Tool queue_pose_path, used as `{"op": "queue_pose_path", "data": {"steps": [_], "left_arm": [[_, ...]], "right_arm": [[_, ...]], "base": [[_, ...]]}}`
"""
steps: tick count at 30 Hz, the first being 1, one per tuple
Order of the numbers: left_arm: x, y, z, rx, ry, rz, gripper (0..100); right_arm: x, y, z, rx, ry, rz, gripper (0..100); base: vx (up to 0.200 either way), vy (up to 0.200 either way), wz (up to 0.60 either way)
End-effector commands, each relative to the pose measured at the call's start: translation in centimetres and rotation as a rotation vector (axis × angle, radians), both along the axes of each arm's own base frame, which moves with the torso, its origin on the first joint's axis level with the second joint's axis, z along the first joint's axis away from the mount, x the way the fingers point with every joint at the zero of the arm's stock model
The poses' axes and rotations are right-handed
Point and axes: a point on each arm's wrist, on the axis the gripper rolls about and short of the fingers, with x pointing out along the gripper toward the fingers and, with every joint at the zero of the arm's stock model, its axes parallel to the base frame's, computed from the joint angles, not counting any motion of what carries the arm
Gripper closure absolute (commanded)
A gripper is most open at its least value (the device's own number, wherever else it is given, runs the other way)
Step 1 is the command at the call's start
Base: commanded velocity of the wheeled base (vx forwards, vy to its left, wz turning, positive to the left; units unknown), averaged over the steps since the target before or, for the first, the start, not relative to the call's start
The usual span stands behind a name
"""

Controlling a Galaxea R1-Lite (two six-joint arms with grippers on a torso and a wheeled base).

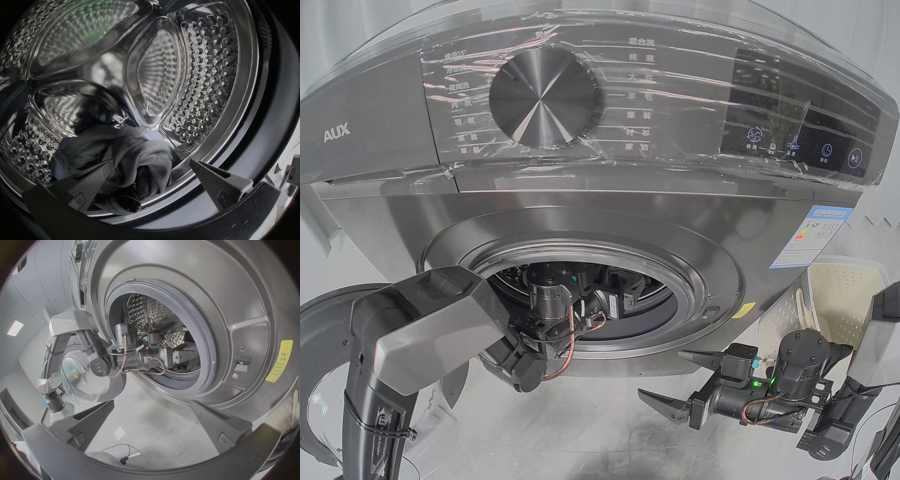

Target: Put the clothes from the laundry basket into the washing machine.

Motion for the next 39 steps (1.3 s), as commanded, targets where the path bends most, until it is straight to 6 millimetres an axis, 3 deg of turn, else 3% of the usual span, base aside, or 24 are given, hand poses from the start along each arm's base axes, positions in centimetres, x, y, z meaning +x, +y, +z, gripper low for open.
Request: {"op": "queue_pose_path", "data": {"steps": [1, 10, 18, 23, 30, 31, 39], "left_arm": [[1.3, -0.4, -2.8, 0.022, 0.023, 0.012, 100], [5.1, 0.2, -2.4, -0.032, -0.050, 0.115, 100], [8.2, 2.1, 0.9, -0.148, -0.156, 0.265, 100], [8.4, 2.1, 1.3, -0.164, -0.169, 0.274, 100], [8.0, 1.7, 0.0, -0.142, -0.140, 0.267, 100], [7.8, 1.7, -0.3, -0.134, -0.129, 0.264, 0], [6.1, 1.9, -0.4, -0.095, -0.073, 0.235, 0]], "right_arm": [[0.0, 0.0, 0.0, 0.001, -0.001, 0.001, 0], [0.1, 0.0, 0.1, 0.003, -0.003, 0.000, 0], [0.1, 0.1, -0.2, -0.003, 0.003, 0.001, 0], [0.2, 0.2, -0.3, -0.002, 0.005, 0.001, 0], [0.3, 0.2, -0.3, -0.004, 0.007, 0.001, 0], [0.3, 0.2, -0.3, -0.004, 0.007, 0.001, 0], [0.3, 0.2, -0.4, -0.005, 0.008, 0.001, 0]], "base": [[0.000, 0.000, 0.00], [0.000, 0.000, 0.00], [0.000, 0.000, 0.00], [0.000, 0.000, 0.00], [0.000, 0.000, 0.00], [0.000, 0.000, 0.00], [0.000, 0.000, 0.00]]}}
